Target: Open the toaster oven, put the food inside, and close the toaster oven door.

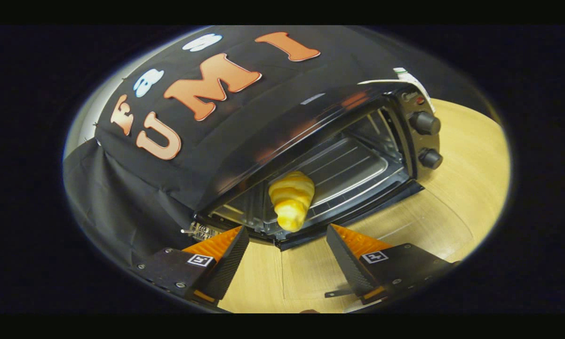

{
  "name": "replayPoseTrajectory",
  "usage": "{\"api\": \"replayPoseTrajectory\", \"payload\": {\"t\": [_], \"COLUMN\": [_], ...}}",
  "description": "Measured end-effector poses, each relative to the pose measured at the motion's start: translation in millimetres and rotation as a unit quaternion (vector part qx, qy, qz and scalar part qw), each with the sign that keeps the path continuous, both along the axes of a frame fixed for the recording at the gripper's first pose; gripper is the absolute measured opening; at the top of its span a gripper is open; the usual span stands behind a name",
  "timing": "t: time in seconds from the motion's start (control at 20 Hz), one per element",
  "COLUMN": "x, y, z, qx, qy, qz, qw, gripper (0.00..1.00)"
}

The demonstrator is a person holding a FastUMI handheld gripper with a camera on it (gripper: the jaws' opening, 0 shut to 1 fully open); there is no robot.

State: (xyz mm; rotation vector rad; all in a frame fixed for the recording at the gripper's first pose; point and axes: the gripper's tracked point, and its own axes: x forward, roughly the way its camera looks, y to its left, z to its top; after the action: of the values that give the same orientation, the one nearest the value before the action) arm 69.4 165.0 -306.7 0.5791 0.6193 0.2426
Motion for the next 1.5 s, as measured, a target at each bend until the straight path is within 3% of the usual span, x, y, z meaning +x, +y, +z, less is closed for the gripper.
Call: {"api": "replayPoseTrajectory", "payload": {"t": [0.25, 0.75, 1.25, 1.5], "x": [-38.3, -120.4, -117.8, -110.4], "y": [-30.7, -85.7, -93.9, -83.8], "z": [-11.6, -68.4, -100.2, -100.6], "qx": [-0.020, -0.168, -0.292, -0.275], "qy": [0.005, 0.048, 0.052, 0.055], "qz": [-0.019, -0.005, 0.041, 0.051], "qw": [1.000, 0.985, 0.954, 0.958], "gripper": [0.99, 0.99, 0.99, 0.99]}}
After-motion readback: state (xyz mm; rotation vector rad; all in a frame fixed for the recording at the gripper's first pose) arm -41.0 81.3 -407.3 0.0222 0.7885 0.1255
